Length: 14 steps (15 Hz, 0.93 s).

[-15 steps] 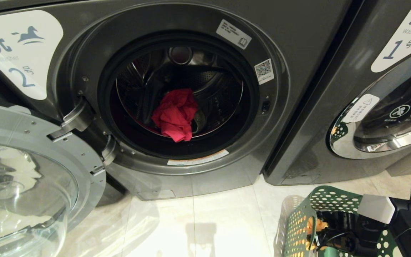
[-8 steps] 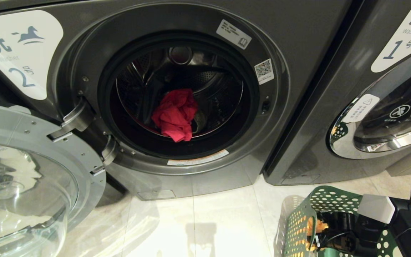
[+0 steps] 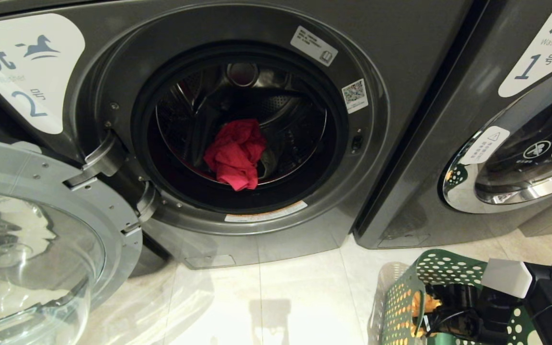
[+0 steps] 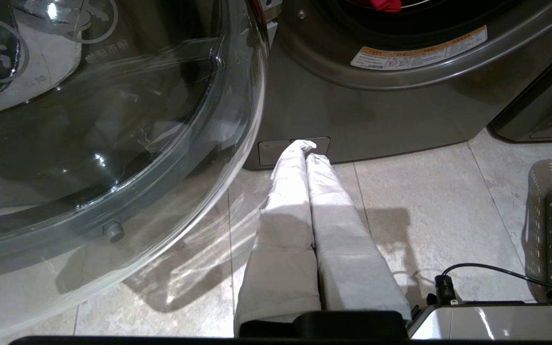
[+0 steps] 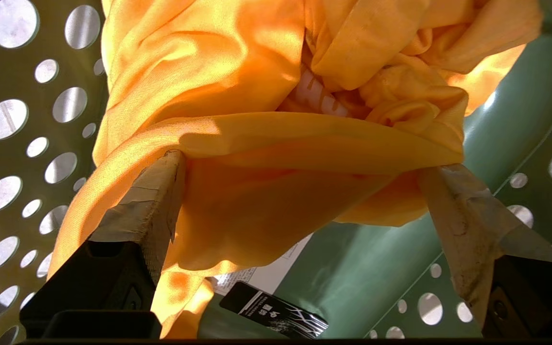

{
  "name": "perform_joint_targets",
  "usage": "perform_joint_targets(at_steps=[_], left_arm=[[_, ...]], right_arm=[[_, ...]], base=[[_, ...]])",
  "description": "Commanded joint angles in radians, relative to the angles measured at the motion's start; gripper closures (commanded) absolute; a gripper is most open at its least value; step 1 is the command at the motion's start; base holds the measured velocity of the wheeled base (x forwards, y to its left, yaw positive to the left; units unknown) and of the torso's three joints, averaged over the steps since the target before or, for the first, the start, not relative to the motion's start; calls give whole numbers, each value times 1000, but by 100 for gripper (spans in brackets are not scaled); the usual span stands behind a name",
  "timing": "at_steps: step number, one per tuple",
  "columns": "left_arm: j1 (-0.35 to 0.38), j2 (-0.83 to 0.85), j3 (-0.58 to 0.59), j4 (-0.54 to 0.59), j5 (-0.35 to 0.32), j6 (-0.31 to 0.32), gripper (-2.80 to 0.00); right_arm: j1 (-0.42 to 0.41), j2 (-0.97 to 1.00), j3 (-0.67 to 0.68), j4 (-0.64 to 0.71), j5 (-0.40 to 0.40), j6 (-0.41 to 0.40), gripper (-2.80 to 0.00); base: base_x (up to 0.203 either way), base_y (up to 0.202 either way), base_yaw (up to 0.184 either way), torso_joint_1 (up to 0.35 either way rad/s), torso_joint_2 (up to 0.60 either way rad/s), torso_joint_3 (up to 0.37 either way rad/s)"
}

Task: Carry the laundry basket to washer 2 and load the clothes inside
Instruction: Place the clothes into the washing machine

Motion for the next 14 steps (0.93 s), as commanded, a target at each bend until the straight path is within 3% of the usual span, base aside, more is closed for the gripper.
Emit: perform_joint_targets(at_steps=[1, 4, 14], left_arm=[[0, 0, 0, 0, 0, 0, 0], [0, 0, 0, 0, 0, 0, 0], [0, 0, 0, 0, 0, 0, 0]], right_arm=[[10, -4, 9, -18, -29, -3, -280], [26, -3, 32, -41, -95, -4, -280], [34, -3, 67, -81, -101, -5, -280]], base=[[0, 0, 0, 0, 0, 0], [0, 0, 0, 0, 0, 0], [0, 0, 0, 0, 0, 0]])
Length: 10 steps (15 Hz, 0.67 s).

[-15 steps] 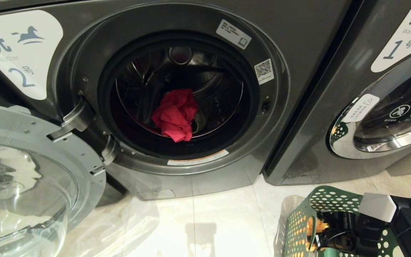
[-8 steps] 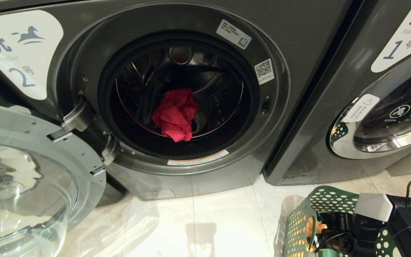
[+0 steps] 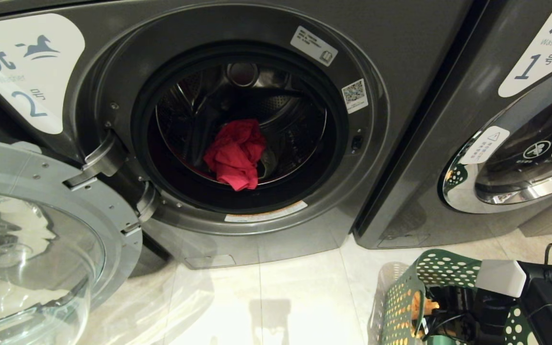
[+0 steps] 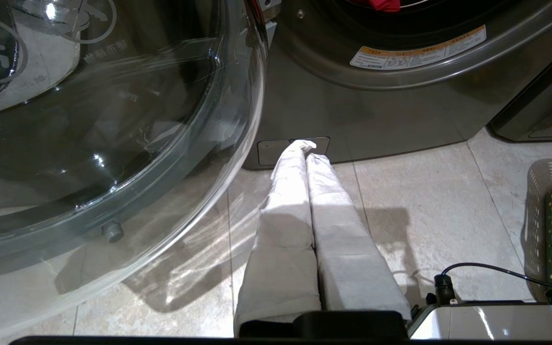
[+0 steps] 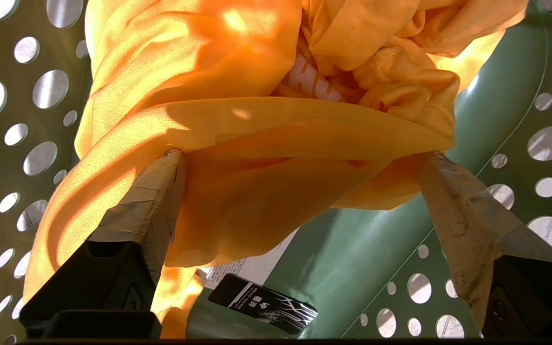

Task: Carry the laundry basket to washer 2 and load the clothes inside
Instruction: Place the clothes into the washing machine

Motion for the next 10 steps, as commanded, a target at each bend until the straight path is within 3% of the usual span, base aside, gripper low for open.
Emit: perform_joint_targets(at_steps=[1, 3, 4, 10], left_arm=[[0, 0, 0, 0, 0, 0, 0], [0, 0, 0, 0, 0, 0, 0], [0, 0, 0, 0, 0, 0, 0], [0, 0, 0, 0, 0, 0, 0]], right_arm=[[0, 0, 5, -5, 1, -1, -280], [0, -2, 28, -8, 3, 7, -280], [0, 0, 32, -8, 6, 3, 0], [12, 5, 26, 29, 4, 6, 0]], base=[[0, 0, 0, 0, 0, 0], [0, 0, 0, 0, 0, 0], [0, 0, 0, 0, 0, 0], [0, 0, 0, 0, 0, 0]])
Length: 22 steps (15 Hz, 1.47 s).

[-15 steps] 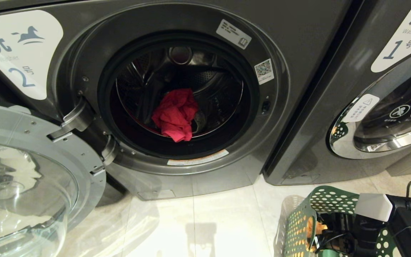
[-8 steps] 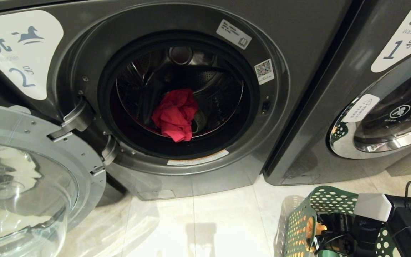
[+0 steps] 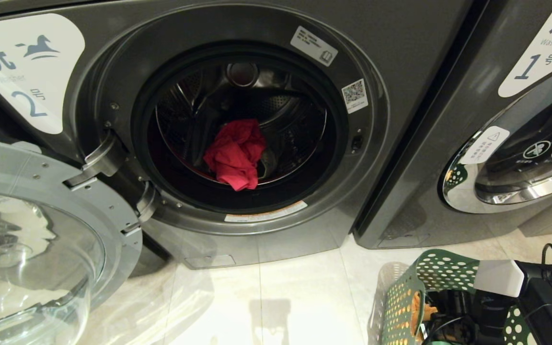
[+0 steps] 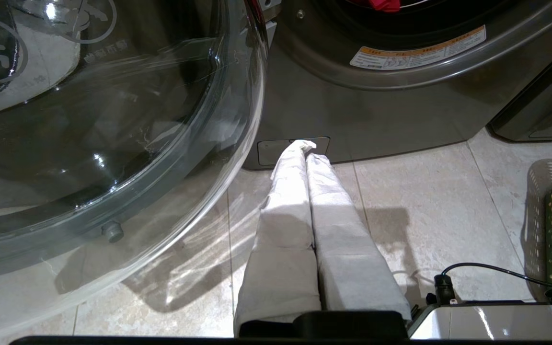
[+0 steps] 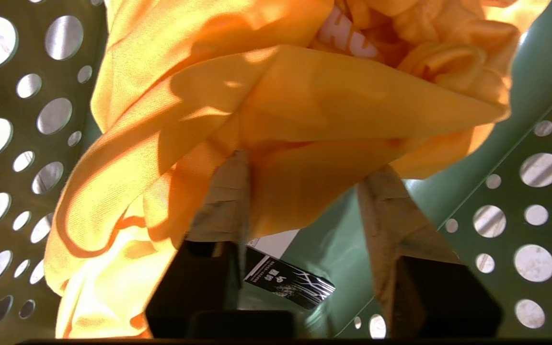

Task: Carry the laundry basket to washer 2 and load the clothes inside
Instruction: Place the clothes into the washing machine

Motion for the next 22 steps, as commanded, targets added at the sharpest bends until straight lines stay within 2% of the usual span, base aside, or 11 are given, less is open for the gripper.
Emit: perform_joint_targets(at_steps=[1, 8, 12, 22], left_arm=[[0, 0, 0, 0, 0, 0, 0], [0, 0, 0, 0, 0, 0, 0], [0, 0, 0, 0, 0, 0, 0], [0, 0, 0, 0, 0, 0, 0]], right_arm=[[2, 3, -3, -2, 1, -1, 0], [2, -15, 3, -1, 0, 21, 0], [2, -155, 63, -2, 1, 23, 0], [2, -474, 505, -2, 3, 25, 0]], base=[[0, 0, 0, 0, 0, 0], [0, 0, 0, 0, 0, 0], [0, 0, 0, 0, 0, 0], [0, 0, 0, 0, 0, 0]])
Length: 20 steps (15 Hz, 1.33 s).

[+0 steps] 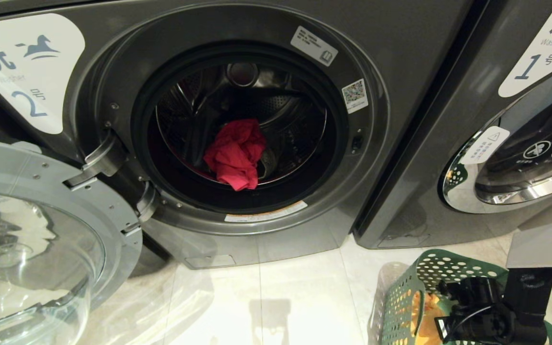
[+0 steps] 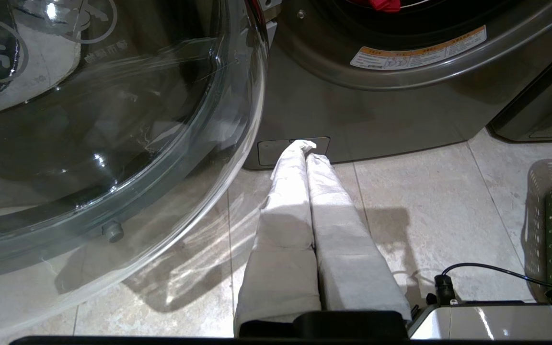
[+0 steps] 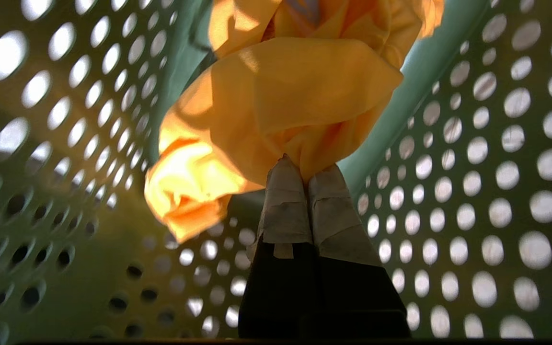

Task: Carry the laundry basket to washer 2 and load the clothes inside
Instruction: Place the clothes into the washing machine

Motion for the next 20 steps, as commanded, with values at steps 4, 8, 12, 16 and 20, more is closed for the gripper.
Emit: perform_joint_targets(at_steps=[4, 8, 12, 16, 20], left_arm=[[0, 0, 0, 0, 0, 0, 0], [0, 0, 0, 0, 0, 0, 0], [0, 0, 0, 0, 0, 0, 0], [0, 0, 0, 0, 0, 0, 0], [0, 0, 0, 0, 0, 0, 0]], right_arm=[[-1, -280, 230, -4, 1, 22, 0], [-2, -531, 406, -3, -1, 46, 0], [-1, -852, 549, -6, -2, 47, 0], [0, -1182, 590, -25, -37, 14, 0], [0, -1415, 546, -158, -83, -88, 0]], base=[[0, 0, 0, 0, 0, 0], [0, 0, 0, 0, 0, 0], [0, 0, 0, 0, 0, 0], [0, 0, 0, 0, 0, 0], [0, 0, 0, 0, 0, 0]])
